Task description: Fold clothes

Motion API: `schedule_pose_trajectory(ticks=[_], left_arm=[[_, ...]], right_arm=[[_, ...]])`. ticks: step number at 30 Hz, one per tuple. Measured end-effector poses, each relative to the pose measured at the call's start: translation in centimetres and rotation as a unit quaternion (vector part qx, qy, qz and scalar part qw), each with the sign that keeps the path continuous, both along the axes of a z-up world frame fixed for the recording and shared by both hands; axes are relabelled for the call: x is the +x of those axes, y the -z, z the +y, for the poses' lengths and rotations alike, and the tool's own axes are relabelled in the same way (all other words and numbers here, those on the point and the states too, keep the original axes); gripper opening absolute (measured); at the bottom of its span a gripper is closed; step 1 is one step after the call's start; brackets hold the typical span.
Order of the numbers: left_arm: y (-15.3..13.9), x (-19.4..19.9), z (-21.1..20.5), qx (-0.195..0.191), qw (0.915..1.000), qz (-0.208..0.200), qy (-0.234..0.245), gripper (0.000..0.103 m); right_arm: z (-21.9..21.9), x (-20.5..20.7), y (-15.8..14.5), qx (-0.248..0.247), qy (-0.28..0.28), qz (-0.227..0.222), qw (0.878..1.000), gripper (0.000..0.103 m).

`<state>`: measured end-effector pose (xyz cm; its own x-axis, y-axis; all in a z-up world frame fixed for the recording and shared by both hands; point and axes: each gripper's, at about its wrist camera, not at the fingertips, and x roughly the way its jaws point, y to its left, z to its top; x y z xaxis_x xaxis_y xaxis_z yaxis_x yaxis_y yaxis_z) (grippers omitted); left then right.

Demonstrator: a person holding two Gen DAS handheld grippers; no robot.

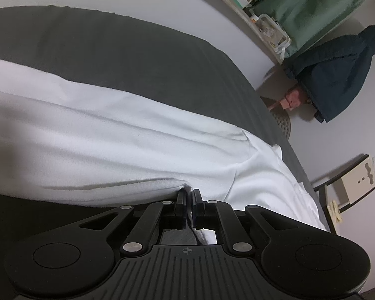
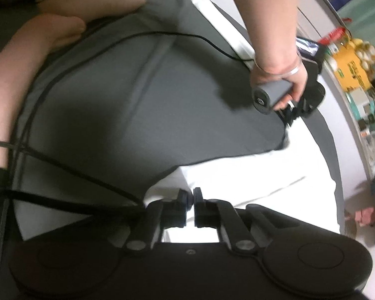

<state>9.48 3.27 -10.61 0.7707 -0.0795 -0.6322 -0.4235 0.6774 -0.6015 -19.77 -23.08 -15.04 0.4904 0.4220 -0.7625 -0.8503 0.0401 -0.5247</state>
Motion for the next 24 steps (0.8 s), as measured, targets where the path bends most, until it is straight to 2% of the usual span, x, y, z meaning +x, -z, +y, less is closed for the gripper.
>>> schedule_pose_trajectory(ticks=[1,4,6,11,13,20,24], left_arm=[[-0.1,0.1,0.0,0.003,1.0000,0.002,0.002,0.006],[-0.5,0.6,-0.2,0.015,0.9998,0.009,0.010,0.006],[-1.0,0.8,-0.3,0.029,0.9994,0.012,0.018,0.006],[-1.5,1.4,-0.2,0.055,0.9977,0.023,0.031,0.006],[-1.5,1.6,-0.2,0.062,0.9972,0.025,0.034,0.006],[-1.9,2.1,-0.1,0.077,0.9961,0.027,0.033,0.006],[-2.0,2.2,-0.1,0.090,0.9945,0.034,0.041,0.006]], right_arm=[[0.0,0.1,-0.2,0.009,0.003,0.001,1.000,0.005],[0.2,-1.3,-1.9,0.099,-0.026,0.016,0.995,0.004],[0.7,-2.6,-2.0,0.124,-0.050,0.009,0.991,0.004],[1.8,-4.2,1.6,0.054,-0.098,-0.011,0.994,0.004],[2.0,-4.2,2.2,0.050,-0.099,-0.012,0.994,0.004],[3.3,-4.0,1.6,0.119,-0.081,-0.008,0.990,0.004],[5.1,-3.9,3.2,0.094,-0.074,-0.002,0.993,0.004]])
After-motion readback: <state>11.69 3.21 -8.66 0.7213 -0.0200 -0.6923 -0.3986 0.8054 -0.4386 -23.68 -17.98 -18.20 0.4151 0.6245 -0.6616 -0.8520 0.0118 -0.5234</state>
